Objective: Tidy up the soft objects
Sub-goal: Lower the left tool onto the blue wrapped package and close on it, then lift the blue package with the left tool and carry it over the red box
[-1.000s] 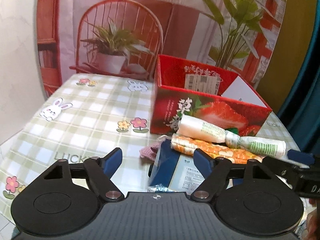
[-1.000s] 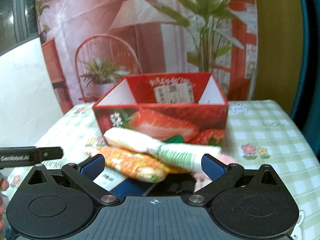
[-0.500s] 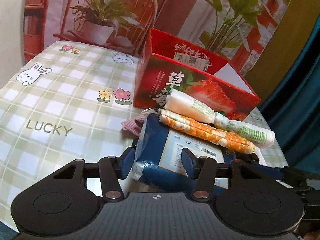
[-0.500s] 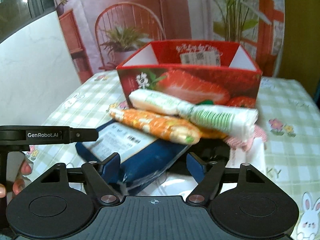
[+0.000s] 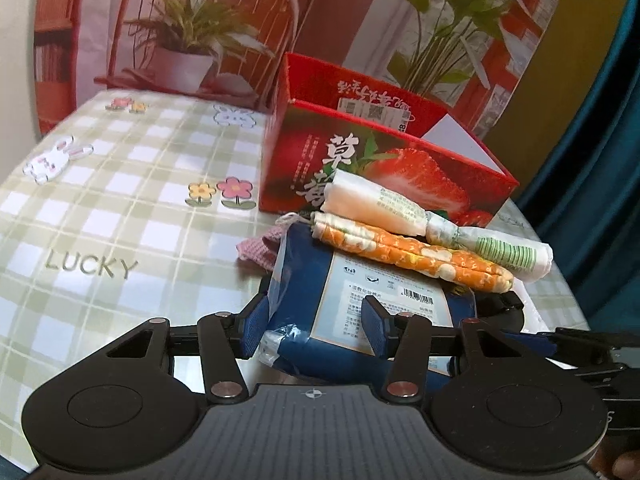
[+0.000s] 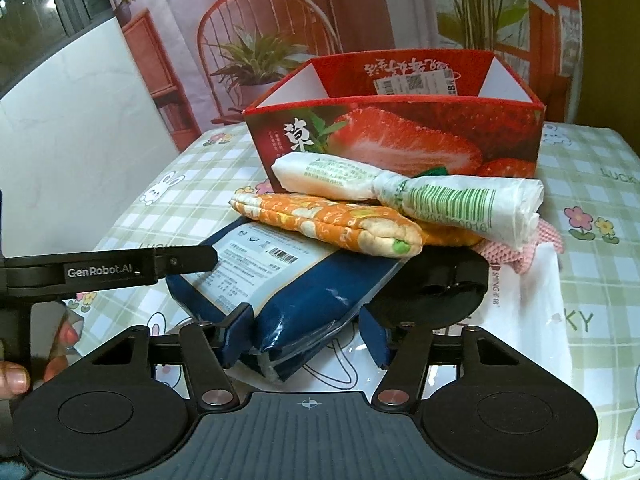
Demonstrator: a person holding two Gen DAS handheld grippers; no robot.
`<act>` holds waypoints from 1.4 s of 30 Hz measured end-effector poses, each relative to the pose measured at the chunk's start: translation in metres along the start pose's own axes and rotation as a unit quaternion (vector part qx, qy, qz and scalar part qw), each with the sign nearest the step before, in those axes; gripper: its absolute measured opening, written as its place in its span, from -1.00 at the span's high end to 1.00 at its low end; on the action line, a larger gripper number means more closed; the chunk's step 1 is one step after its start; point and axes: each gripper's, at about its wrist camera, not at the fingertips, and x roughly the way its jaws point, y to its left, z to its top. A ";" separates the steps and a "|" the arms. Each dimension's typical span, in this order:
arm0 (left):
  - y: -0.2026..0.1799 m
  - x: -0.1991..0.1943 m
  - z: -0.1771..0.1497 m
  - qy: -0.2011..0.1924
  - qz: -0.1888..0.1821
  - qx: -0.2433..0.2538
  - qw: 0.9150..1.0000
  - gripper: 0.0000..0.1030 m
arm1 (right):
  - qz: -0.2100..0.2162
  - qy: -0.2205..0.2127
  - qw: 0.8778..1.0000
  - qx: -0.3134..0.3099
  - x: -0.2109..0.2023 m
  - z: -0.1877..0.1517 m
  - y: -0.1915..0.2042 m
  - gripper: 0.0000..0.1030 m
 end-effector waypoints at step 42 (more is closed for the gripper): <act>-0.003 0.009 -0.011 0.023 -0.081 0.001 0.996 -0.01 | -0.004 -0.019 1.000 0.010 0.004 -0.004 -0.007 0.11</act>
